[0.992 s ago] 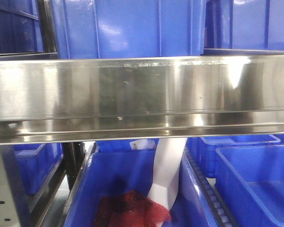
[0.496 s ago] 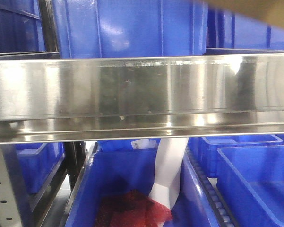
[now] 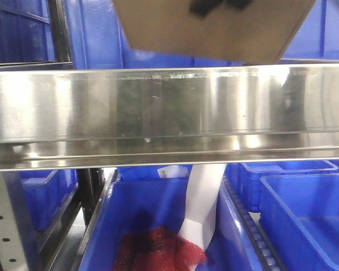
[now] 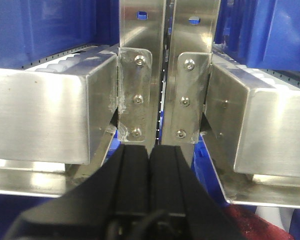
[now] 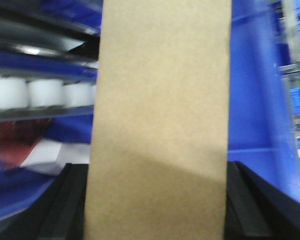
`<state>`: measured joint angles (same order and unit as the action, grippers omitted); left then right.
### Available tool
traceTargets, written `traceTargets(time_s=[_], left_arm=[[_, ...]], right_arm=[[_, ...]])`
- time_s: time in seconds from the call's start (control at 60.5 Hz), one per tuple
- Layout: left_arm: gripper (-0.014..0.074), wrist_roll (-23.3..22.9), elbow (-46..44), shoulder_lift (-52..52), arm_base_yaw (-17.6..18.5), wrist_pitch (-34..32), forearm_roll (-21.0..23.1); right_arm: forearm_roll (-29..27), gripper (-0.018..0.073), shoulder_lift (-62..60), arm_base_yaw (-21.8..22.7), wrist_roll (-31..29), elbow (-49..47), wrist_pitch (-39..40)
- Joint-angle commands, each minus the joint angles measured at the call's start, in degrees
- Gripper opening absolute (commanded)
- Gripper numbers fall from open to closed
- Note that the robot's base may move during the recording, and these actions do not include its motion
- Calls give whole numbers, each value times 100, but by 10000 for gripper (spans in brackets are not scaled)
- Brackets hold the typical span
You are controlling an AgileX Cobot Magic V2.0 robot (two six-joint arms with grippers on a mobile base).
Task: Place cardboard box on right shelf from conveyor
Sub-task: 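Lower the box onto the shelf roller lane with the right gripper, then open the right gripper to release the box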
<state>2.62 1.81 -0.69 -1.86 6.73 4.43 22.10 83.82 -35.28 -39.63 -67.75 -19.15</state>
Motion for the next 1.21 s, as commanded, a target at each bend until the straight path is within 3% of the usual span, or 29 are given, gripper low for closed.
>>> traceTargets(time_s=[0.0, 0.182, 0.248, 0.314, 0.43, 0.711, 0.86, 1.058, 1.19], left_arm=[[-116, 1, 47, -83, 38, -484, 34], [-116, 1, 47, -83, 38, -484, 34], [-116, 1, 47, -83, 38, -484, 34], [-116, 1, 47, -83, 38, -484, 34], [-115, 1, 47, -83, 38, -484, 34], [-116, 1, 47, -83, 38, -484, 34], [-116, 1, 47, -83, 38, -484, 34], [-116, 1, 47, -83, 38, -484, 34], [-116, 1, 47, -83, 38, -484, 34]], right_arm=[[282, 208, -36, 7, -61, -230, 526], [313, 211, 67, 7, -61, -230, 549], [313, 252, 67, 7, -26, -230, 552], [313, 349, 67, 7, 93, -230, 552], [313, 647, 67, 7, 387, -230, 542], [197, 619, -45, -27, 747, -230, 380], [-271, 619, -252, -75, 1099, -230, 254], [-932, 617, -626, -185, 1886, -230, -67], [-1055, 614, -1085, -228, 3106, 14, 101]])
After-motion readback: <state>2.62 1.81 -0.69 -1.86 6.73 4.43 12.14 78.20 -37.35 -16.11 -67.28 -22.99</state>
